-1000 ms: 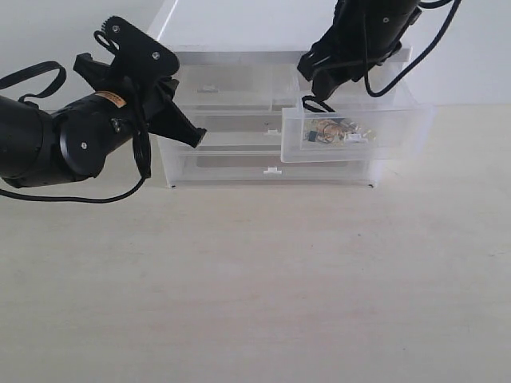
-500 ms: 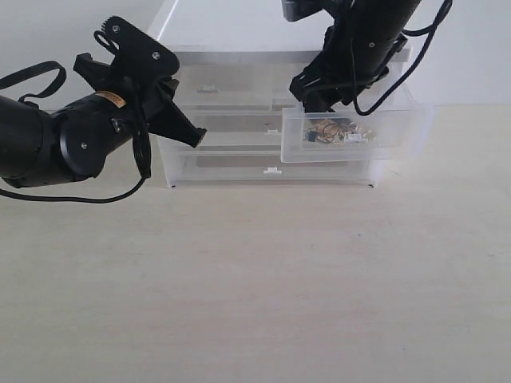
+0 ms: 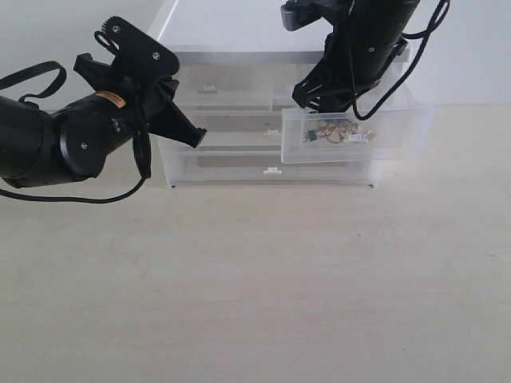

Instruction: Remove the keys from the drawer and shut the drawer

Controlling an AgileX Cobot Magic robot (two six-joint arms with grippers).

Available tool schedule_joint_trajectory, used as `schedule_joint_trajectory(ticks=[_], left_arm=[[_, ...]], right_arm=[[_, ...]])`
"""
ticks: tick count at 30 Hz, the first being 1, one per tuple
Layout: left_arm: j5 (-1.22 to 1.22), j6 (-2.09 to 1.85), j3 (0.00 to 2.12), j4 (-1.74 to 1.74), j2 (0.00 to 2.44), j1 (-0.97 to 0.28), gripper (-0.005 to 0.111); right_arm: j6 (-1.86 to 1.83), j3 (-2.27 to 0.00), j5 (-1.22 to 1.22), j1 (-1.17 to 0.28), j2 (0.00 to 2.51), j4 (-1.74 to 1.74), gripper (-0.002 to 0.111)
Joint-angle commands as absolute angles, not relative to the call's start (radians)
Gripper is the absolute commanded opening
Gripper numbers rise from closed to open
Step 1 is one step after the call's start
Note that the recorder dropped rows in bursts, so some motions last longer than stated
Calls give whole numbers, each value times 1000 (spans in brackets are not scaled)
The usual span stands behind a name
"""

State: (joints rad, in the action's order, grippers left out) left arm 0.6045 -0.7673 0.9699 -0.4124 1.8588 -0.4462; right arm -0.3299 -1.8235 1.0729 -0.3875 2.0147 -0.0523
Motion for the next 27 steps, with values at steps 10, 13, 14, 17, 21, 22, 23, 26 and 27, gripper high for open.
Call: schedule_joint_trajectory(ticks=[10,13,14,17,21,22,23,26,27], left_arm=[[650,-754,978,-426,1863,-441,4],[650,-754,978,-426,1863,-441,4],[650,-754,978,-426,1863,-441,4],[650,-754,978,-426,1863,-441,4],[650,-754,978,-426,1863,-441,4],[650,-754,978,-426,1863,-441,4],[650,-754,978,-426,1863,-441,4],[650,-754,978,-426,1863,-441,4],[650,-754,978,-426,1863,-441,4]], right_arm=[[-370,-1847,1072,-381,1983,-34,0],[-375,-1869,1106,-381,1961,-38,0],[-375,-1873,1115,-381,1954,-38,0],[-375,-1875,1136,-381,1928,-38,0],[-385,-1875,1138,-381,1885,-40,0],[-387,-1875,1138,-381,1873,-40,0],[-387,-1875,1140,-381,1860,-40,0],[-395,-1875,1149,-381,1822,-51,0],[-395,-1875,1149,-381,1812,-53,0]])
